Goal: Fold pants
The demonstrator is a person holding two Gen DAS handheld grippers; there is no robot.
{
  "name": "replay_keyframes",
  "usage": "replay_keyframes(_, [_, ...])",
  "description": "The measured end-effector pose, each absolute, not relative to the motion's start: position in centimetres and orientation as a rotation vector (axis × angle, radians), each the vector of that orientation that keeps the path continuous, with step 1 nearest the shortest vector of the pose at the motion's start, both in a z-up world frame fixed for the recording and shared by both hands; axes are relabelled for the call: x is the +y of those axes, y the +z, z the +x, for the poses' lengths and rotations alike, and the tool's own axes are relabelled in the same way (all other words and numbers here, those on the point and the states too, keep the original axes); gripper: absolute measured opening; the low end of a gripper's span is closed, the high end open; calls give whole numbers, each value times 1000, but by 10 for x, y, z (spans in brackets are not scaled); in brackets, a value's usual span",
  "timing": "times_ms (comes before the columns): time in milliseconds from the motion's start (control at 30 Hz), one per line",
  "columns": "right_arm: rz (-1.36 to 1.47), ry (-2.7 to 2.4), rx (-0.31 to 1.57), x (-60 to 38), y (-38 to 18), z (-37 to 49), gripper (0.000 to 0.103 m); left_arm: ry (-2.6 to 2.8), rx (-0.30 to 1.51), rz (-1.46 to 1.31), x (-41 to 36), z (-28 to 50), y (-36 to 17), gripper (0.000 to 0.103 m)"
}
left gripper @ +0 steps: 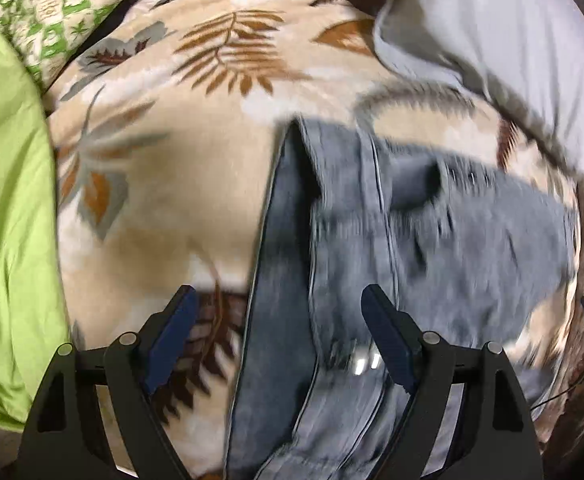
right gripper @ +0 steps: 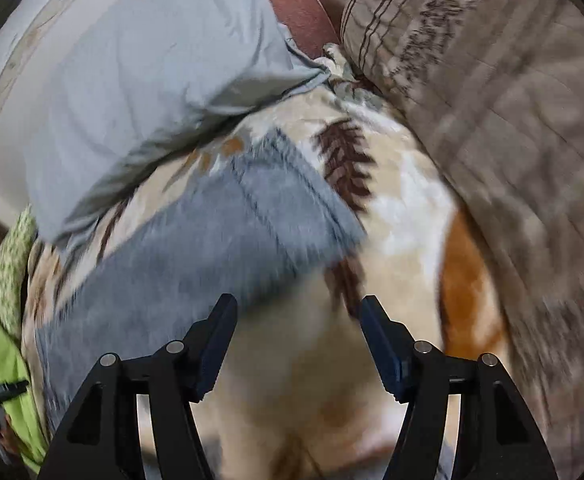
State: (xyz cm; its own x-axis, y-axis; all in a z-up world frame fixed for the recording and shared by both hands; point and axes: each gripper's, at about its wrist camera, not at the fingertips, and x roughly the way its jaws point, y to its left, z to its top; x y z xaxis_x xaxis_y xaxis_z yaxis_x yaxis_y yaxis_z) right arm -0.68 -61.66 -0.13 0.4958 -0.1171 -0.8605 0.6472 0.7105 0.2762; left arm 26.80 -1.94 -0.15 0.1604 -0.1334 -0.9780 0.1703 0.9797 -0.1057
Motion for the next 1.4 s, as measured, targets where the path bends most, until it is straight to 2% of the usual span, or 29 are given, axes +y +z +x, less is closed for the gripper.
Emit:
replay_keyframes(133, [643,-515,943,-643,-12,35,71,-234,1445,-101,-25,309,-10,84])
replay_keyframes(467, [567,-456,958,-673,-38,112,74,-257,1458,-192,-22,352,-35,84])
replay_keyframes(600, [536,-432,1008,-667,-56,135,76,-248,1518,-203,-24,363,-54,84])
replay_keyframes(700, [467,-439,1004,-659,-58,139,76,-256,1492,-204,-29,365,-54,87])
replay_keyframes(767, [431,-471,1009,-656,-58,139,67,-276,1495,-174,-40,365,-54,89])
replay_keyframes(833, [405,-515,1020,-655,-58,137,44,-304,1501,-129,-54,362,-55,89])
replay_keyframes(867, [407,-525,1019,-656,-57,136,39,-321,1499,-109,-61,359,-54,89])
replay_keyframes(900, [400,-539,1012,-657,-55,133,25,-335,1494,-107,-65,357,-53,88])
replay_keyframes(933, [401,-542,1011,-657,-54,131,19,-352,1487,-111,-69,355,-52,85])
replay_keyframes(967, [404,-530,1010,-656,-52,129,17,-347,1473,-101,-71,353,-50,69])
replay_keyframes(1000, [392,-524,1014,-653,-50,128,14,-327,1455,-75,-73,351,-48,40])
replay_keyframes(1067, [362,-522,1019,-647,-46,127,14,-288,1425,-17,-74,346,-46,14])
replay_keyframes(1400, [358,-529,880,-628,16,91,14,-180,1092,287,-109,284,23,14])
